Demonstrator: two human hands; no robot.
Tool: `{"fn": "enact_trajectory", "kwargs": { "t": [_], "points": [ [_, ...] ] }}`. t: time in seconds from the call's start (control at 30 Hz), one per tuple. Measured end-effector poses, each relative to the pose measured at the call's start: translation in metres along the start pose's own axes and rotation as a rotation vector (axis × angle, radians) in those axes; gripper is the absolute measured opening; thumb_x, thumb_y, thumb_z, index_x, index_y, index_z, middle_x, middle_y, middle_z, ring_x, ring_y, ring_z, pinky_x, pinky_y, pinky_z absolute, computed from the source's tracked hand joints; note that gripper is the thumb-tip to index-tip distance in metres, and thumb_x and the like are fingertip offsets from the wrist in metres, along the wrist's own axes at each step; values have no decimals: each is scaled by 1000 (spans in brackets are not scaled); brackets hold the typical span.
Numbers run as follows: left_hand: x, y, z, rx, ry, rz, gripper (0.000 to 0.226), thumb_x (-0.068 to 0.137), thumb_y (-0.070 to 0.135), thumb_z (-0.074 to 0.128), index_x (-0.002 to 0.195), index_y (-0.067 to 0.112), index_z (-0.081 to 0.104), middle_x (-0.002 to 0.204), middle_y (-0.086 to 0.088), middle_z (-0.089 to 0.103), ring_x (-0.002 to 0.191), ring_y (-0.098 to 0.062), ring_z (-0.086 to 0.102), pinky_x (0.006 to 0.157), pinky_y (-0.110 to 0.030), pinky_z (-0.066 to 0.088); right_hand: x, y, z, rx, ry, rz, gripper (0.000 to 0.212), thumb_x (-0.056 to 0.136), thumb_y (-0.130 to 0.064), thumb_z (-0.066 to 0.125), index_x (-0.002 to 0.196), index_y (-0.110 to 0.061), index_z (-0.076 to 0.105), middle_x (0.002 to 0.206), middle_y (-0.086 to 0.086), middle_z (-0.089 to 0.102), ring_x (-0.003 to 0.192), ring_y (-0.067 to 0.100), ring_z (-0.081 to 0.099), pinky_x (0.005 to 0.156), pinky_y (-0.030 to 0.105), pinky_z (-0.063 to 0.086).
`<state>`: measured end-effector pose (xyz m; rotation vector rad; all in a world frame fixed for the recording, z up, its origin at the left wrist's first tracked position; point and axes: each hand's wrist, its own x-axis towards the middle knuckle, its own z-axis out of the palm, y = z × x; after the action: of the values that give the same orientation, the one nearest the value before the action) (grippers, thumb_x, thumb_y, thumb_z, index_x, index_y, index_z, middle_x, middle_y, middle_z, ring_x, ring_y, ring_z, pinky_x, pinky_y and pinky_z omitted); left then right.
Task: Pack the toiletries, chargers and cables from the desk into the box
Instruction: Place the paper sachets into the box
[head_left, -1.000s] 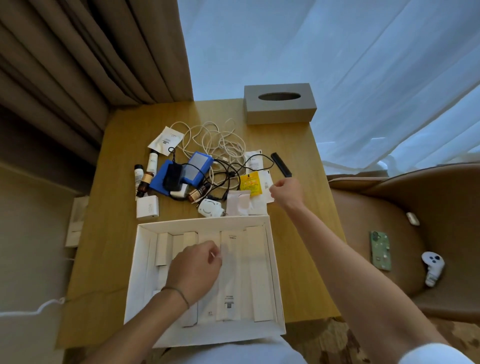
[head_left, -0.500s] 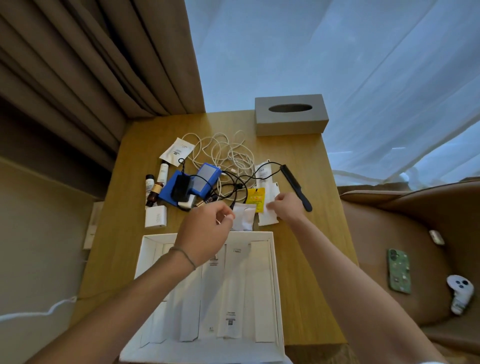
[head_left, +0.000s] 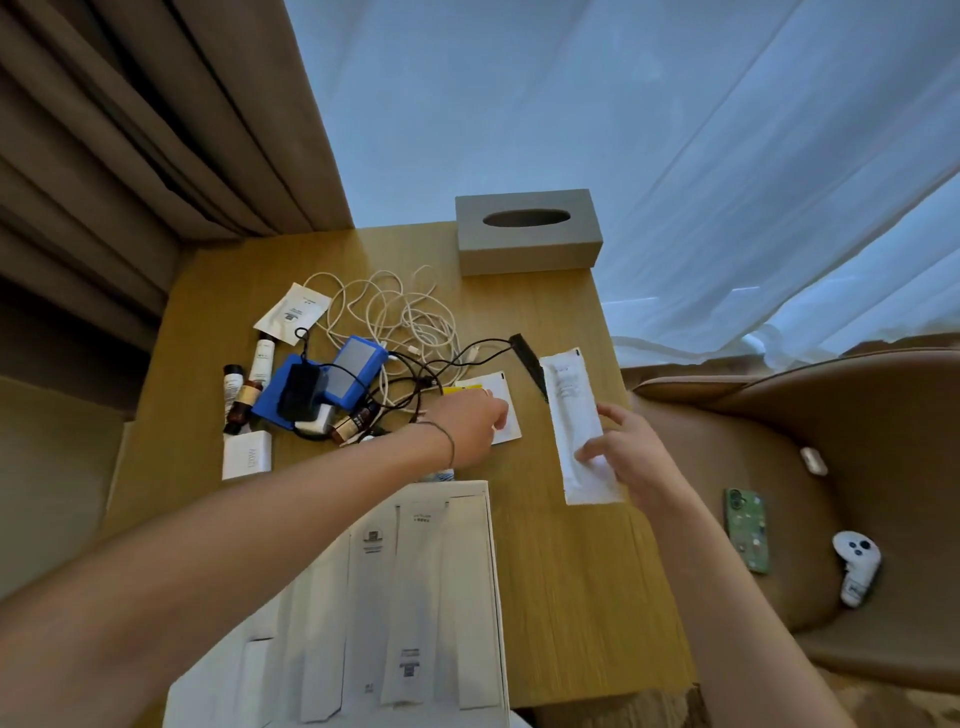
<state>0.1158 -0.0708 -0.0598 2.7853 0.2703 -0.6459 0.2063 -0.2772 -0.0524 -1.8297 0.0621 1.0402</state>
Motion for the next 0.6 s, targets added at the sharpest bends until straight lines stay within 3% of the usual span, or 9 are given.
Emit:
{"fn": "enact_trajectory", "kwargs": {
  "t": [0.07, 0.17, 0.3, 0.37, 0.5, 0.6],
  "points": [
    [17, 0, 5, 226, -15, 127, 46, 90, 8, 63, 133, 21, 53, 133, -9, 52, 119, -26, 52, 90, -38, 52, -5, 5, -5, 5, -12, -11, 59, 78, 11, 68, 127, -20, 59, 122, 5, 67, 113, 31, 64, 96, 52, 54],
    [40, -4, 7, 528, -33, 276, 71, 81, 11, 75, 143, 18, 43, 146, -15, 42, 134, -30, 40, 100, -40, 49, -11, 8, -5, 35, -22, -14, 46, 78, 10, 68, 109, -24, 66, 114, 3, 71, 104, 25, 68, 79, 38, 56],
    [58, -7, 4, 671, -83, 350, 85, 73, 16, 81, 145, 18, 37, 149, -15, 39, 134, -30, 39, 104, -43, 45, -17, 9, 1, 32, -17, -26, 47, 82, -1, 72, 124, -19, 63, 114, 0, 70, 101, 21, 68, 72, 33, 55],
    [63, -8, 3, 689, -76, 389, 80, 74, 17, 80, 143, 19, 38, 143, -12, 44, 128, -28, 42, 102, -40, 44, -20, 8, 5, 42, -3, -26, 44, 82, -3, 74, 123, -17, 64, 112, 3, 72, 101, 26, 69, 78, 39, 57],
    [65, -5, -5, 691, -53, 417, 47, 81, 22, 71, 123, 19, 50, 115, -4, 63, 107, -24, 54, 99, -41, 42, -27, 1, 13, 51, 11, -68, 37, 81, -4, 75, 116, -15, 68, 105, 9, 74, 96, 31, 70, 82, 46, 59],
    [62, -5, -10, 578, -5, 368, 35, 80, 21, 71, 112, 22, 55, 101, 1, 64, 97, -21, 56, 99, -40, 40, -35, -3, 20, 79, 4, -139, 39, 81, -5, 77, 117, -18, 69, 105, 6, 74, 95, 30, 71, 80, 46, 60]
  ]
}}
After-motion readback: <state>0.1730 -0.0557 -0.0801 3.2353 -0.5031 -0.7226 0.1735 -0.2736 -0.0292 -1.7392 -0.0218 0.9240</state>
